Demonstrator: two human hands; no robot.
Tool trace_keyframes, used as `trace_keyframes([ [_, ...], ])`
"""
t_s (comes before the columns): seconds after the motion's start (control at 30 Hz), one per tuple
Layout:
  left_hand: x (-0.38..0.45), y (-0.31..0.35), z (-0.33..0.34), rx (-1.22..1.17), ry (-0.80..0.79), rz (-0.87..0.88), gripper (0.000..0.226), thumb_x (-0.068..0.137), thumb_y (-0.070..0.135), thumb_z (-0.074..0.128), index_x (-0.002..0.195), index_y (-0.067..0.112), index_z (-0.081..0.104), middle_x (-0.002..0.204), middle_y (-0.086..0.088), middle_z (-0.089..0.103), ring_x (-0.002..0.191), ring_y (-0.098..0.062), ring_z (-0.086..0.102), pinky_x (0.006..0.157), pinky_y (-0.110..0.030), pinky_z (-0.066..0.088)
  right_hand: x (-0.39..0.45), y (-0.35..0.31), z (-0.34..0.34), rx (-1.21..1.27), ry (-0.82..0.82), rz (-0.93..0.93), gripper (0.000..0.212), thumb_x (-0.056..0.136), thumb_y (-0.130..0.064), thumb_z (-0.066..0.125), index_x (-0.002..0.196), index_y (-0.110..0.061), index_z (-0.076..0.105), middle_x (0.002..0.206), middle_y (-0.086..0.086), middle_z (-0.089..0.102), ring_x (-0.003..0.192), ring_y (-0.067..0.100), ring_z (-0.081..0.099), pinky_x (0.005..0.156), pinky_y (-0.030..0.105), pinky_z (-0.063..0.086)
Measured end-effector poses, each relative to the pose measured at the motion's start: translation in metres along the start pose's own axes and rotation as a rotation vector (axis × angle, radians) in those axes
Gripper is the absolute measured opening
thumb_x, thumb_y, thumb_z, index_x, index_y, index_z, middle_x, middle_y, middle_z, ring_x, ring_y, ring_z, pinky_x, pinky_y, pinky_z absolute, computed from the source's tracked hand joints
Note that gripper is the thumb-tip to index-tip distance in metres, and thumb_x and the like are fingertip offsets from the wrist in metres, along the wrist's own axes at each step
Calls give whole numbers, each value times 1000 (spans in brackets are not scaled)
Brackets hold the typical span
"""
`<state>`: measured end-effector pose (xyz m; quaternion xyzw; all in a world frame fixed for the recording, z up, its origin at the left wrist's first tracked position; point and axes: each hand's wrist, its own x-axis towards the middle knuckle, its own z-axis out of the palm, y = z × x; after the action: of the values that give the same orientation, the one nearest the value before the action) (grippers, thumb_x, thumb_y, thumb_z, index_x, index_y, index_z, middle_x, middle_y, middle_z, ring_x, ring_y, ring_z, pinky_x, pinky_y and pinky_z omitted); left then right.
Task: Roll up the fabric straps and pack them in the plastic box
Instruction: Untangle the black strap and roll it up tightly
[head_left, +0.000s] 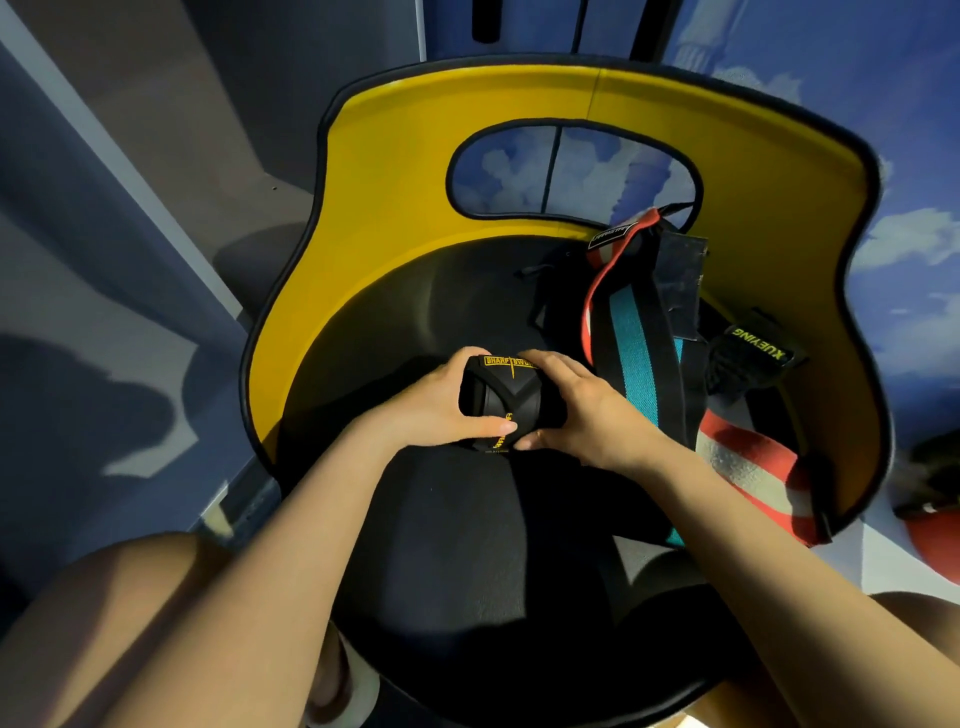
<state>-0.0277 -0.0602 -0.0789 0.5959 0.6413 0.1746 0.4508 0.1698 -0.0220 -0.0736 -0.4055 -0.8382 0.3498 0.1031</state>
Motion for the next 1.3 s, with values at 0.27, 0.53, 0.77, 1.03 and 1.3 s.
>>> trace_keyframes([
  [0.27,-12,4,13,-101,273,8,84,76,39,74,144,36,24,147,3,37,136,-17,34,106,-32,35,10,5,-3,99,-34,80,89,70,-24,82,143,-22,32,138,0,45,126,13,44,101,18,32],
  [0.53,-13,3,18,-118,217,23,100,72,13,79,147,32,17,148,1,34,133,-16,37,100,-24,35,11,6,0,146,-39,134,93,73,-28,79,146,-28,21,143,1,41,131,14,40,102,19,29],
  [0.77,-10,5,8,-4,175,60,93,69,7,80,139,38,26,138,3,46,126,-18,46,95,-26,41,6,4,3,250,5,171,75,68,-38,81,131,-33,40,121,-8,56,113,6,52,89,13,38],
  [1.03,-15,13,1,613,358,-242,95,73,55,70,145,35,10,142,-7,41,108,-33,61,76,-36,52,0,-7,19,277,252,208,65,65,-40,82,120,-29,49,109,-11,61,101,4,57,80,10,40],
  [1.3,-23,22,-9,-362,208,-181,80,77,3,72,143,25,33,140,0,46,124,-20,49,99,-35,46,-4,-27,23,179,394,127,75,64,-41,81,127,-23,44,123,-7,54,115,8,52,97,28,45],
])
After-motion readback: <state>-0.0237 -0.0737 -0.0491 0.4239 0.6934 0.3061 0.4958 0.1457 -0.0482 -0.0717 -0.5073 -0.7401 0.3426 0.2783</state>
